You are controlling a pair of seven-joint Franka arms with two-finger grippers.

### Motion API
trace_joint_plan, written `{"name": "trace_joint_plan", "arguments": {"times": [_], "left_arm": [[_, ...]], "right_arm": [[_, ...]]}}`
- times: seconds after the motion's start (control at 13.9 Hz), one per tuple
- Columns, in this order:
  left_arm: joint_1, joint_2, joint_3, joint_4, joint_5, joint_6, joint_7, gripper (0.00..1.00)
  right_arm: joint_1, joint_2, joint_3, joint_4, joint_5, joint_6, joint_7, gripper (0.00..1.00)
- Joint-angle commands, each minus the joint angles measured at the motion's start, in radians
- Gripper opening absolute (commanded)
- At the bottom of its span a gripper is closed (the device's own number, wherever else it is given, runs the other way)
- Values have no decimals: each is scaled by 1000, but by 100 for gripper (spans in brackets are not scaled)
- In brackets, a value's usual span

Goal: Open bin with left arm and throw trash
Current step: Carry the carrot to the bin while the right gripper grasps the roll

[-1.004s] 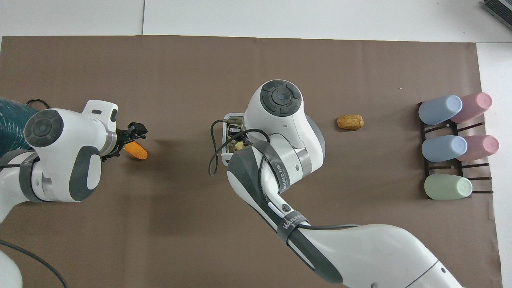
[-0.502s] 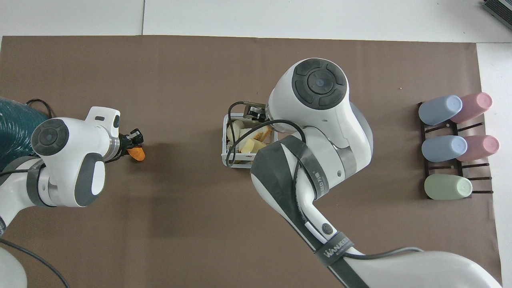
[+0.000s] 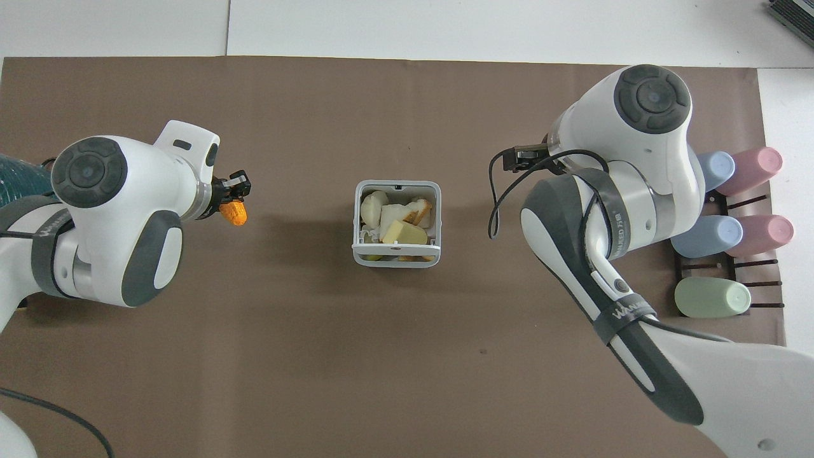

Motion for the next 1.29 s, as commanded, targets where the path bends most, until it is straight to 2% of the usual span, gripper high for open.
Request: {"name": "trace_joint_plan", "arguments": {"times": [0.0, 0.29, 0.43, 0.5, 0.79, 0.86, 0.93, 1.0, 1.08, 1.15, 1.22], "left_arm": [[-77, 31, 6, 61, 30, 1, -1, 0], [-181, 69, 5, 133, 16, 21, -1, 0], [-220, 82, -2, 142, -13, 73, 0, 0], [-249, 85, -2, 135, -48, 129, -1, 0], [-315, 115, -3, 138, -108, 211, -1, 0], [-320, 114, -3, 136, -108, 205, -1, 11], [-320, 114, -5, 136, -108, 200, 0, 43], [-321, 112, -5, 135, -108, 197, 0, 92], [-329, 111, -3, 136, -108, 188, -3, 100], [-330, 111, -3, 141, -108, 176, -3, 100], [-330, 109, -5, 144, -108, 167, -3, 100]], "right_arm": [[-33, -71, 16, -162, 0, 92, -338, 100], [-100, -71, 16, -285, 1, 240, -915, 100], [-119, -71, 16, -348, 1, 355, -1098, 100], [-125, -68, 18, -371, 3, 402, -1144, 100], [-127, -46, 19, -379, 4, 431, -1183, 100], [-127, -35, 19, -379, 6, 452, -1183, 100], [-125, -25, 21, -379, 7, 468, -1182, 100], [-124, -23, 19, -379, 7, 473, -1180, 100], [-127, -23, 21, -377, 12, 474, -1182, 87], [-125, -20, 21, -374, 13, 480, -1182, 78], [-124, -9, 21, -371, 14, 495, -1180, 77]]}}
